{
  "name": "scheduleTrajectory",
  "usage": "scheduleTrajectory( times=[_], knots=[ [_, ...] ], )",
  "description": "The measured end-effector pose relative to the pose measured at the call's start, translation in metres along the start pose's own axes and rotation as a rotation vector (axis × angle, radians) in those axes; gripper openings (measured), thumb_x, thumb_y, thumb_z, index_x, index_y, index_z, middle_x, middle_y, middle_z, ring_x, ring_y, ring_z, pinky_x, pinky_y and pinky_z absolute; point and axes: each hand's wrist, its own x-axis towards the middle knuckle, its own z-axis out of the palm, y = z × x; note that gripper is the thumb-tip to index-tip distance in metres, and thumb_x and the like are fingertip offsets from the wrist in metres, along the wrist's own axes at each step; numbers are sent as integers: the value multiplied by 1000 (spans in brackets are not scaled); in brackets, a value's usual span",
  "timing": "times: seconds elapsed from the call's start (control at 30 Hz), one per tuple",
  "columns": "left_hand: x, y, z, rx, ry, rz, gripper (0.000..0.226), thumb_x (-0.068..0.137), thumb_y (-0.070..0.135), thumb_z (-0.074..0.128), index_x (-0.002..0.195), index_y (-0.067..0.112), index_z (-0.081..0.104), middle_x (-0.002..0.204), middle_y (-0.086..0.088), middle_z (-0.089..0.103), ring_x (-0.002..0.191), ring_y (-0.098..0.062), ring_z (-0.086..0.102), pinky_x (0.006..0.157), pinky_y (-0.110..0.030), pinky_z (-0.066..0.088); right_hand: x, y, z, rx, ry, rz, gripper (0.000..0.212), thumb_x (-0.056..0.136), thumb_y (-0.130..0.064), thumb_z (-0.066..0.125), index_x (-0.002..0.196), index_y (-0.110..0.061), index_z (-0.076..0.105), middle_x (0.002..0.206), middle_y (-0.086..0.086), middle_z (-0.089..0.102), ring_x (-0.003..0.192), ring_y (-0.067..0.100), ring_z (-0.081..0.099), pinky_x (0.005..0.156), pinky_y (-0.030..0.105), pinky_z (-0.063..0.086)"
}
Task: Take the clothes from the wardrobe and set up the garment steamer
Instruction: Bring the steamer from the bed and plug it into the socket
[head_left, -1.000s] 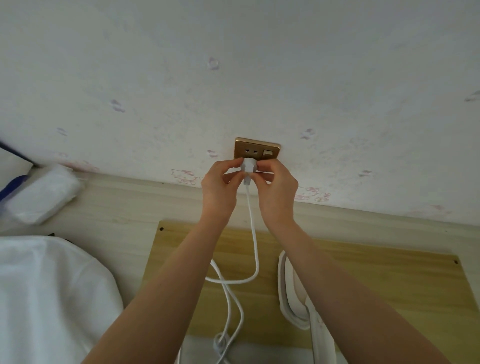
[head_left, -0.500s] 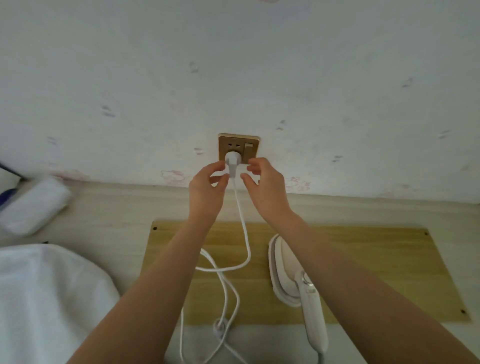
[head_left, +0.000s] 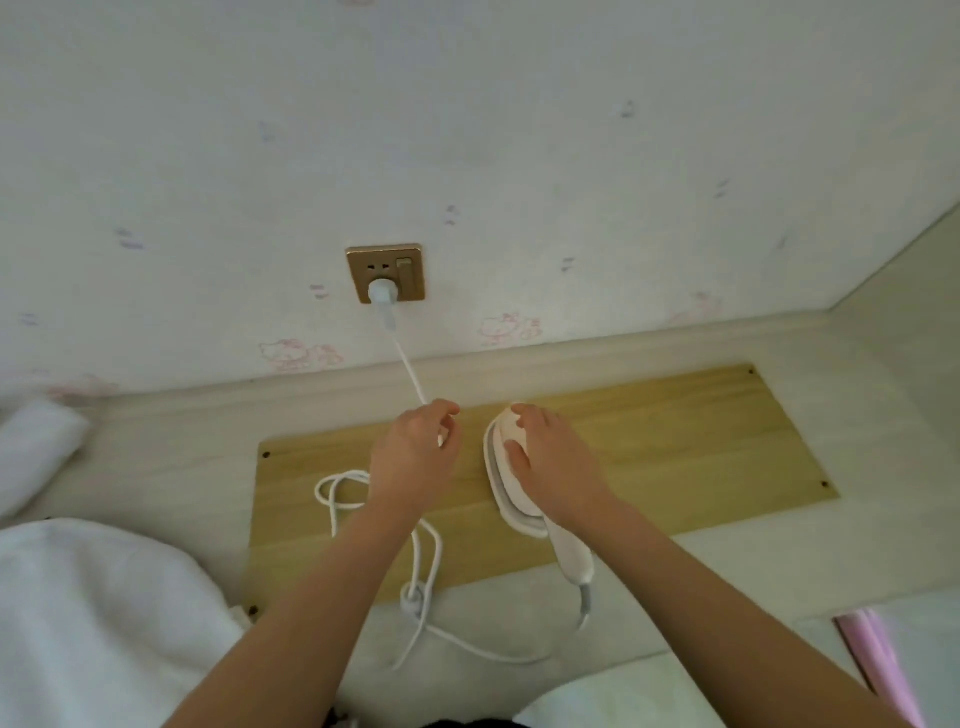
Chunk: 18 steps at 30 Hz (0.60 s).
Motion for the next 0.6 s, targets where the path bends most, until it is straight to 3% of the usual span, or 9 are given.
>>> scheduleTrajectory(
  times=[0.13,0.3,0.47,0.6],
  knots=[
    [-37,31,21,80,11,110,23,92,30,54,111,26,66,99,-1,70,92,-25,65,76,-39,53,-50,28,-7,-42,22,33,41,98,-26,43,136,-11,42,129,8,55,115,26,50,95,36,42],
    [-93,75,49,131,73,377,19,86,26,57,98,19,69,85,0,71,78,-26,66,57,-35,53,-123,71,-16,-57,83,75,40,98,-20,44,136,-7,45,130,11,55,119,28,49,99,35,39],
    [-157,121,94,116,70,496,14,81,12,72,95,14,71,81,0,70,74,-21,65,55,-33,54,-203,114,-17,-48,164,133,39,95,-15,51,132,-4,50,120,13,61,113,30,56,95,37,44],
    [-220,159,135,83,-12,584,14,88,18,60,98,16,70,83,3,70,77,-17,64,56,-31,53,-284,153,-22,-63,208,222,39,95,-17,52,132,-5,52,120,12,62,114,29,57,99,36,43]
  ],
)
